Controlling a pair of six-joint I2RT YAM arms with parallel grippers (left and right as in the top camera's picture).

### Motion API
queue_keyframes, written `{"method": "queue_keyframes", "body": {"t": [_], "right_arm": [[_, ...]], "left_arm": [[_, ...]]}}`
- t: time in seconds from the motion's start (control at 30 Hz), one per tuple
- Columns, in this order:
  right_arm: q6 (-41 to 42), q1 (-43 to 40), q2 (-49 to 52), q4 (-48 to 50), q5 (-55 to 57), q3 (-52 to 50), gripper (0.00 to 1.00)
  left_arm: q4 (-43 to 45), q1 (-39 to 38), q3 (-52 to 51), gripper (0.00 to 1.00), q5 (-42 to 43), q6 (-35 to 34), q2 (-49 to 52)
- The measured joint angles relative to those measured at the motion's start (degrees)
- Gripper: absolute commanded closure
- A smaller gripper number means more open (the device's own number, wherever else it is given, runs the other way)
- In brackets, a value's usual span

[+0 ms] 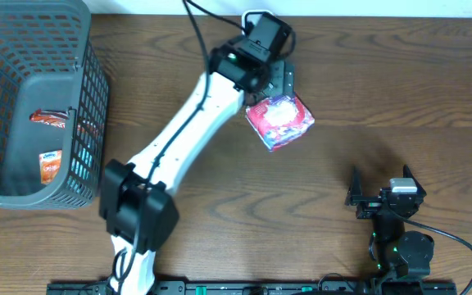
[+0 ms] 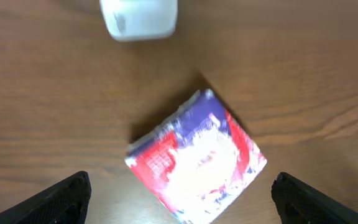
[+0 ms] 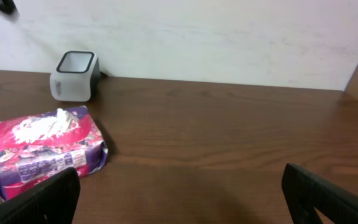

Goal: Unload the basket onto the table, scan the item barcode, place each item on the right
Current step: 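Carry the tissue pack with the left gripper and drop it near the scanner, then reach the left gripper into the basket and grasp the red snack bar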

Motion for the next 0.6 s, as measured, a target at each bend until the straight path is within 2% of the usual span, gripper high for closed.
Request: {"method": "queue_keyframes", "body": {"t": [0.17,0.33,0.37,0.47,0.6], "right_arm": [[0.0,0.0,0.0,0.0,0.02,0.0,0.01],[0.0,0.0,0.0,0.02,0.0,0.0,0.01],[0.0,0.0,0.0,0.02,0.0,0.0,0.01],[0.02,0.0,0.0,0.02,0.0,0.0,0.01],[0.02,0.0,0.0,0.02,0.0,0.0,0.01]], "left_arm": [[3.04,8.52,2.32,0.06,0.02,2.05,-9.77],[3.19,24.46,4.76,0.06,-0.57,1.55,-21.35],[2.12,31.41,5.55,0.06,-1.57,0.61,-24.57],[-3.08,39.69,6.1,0.06,-1.33,-0.2,-26.36],[-8.33,50.18,4.92,0.08,-1.53,-0.96,-23.98]]}}
